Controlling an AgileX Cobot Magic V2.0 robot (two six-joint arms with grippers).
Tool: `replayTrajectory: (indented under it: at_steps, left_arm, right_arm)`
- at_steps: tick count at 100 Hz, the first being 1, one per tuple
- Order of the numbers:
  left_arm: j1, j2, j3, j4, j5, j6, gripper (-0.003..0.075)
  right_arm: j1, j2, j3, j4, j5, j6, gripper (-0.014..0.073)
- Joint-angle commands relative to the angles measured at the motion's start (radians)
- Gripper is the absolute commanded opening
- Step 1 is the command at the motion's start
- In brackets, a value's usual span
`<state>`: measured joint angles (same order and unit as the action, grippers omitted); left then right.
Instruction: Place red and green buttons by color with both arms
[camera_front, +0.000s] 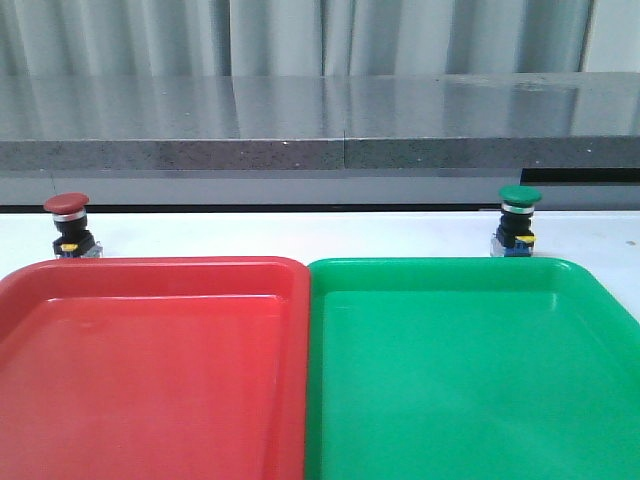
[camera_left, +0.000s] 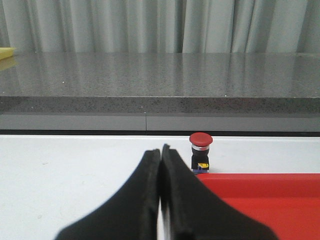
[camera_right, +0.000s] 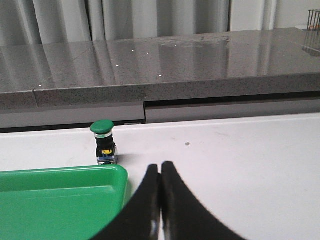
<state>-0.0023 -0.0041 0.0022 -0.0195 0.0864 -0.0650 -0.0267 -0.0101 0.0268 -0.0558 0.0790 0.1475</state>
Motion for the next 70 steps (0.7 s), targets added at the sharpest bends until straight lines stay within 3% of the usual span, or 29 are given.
replayTrajectory:
  at_steps: [1,45,70]
  left_arm:
    - [0.000,-0.032,0.010,-0.010,-0.086,-0.001,-0.0020]
    - [0.005,-0.032,0.010,-0.001,-0.086,-0.001,-0.0020]
    - [0.008,-0.030,0.010,0.005,-0.169,0.007,-0.0020]
  right_arm:
    - [-0.007,-0.023,-0.019,-0.013,-0.086,-0.007,-0.0064]
    - [-0.007,-0.023,-0.019,-0.013,-0.086,-0.007,-0.0064]
    - [-0.007,-0.023,-0.019,-0.013,-0.087,-0.007,-0.0064]
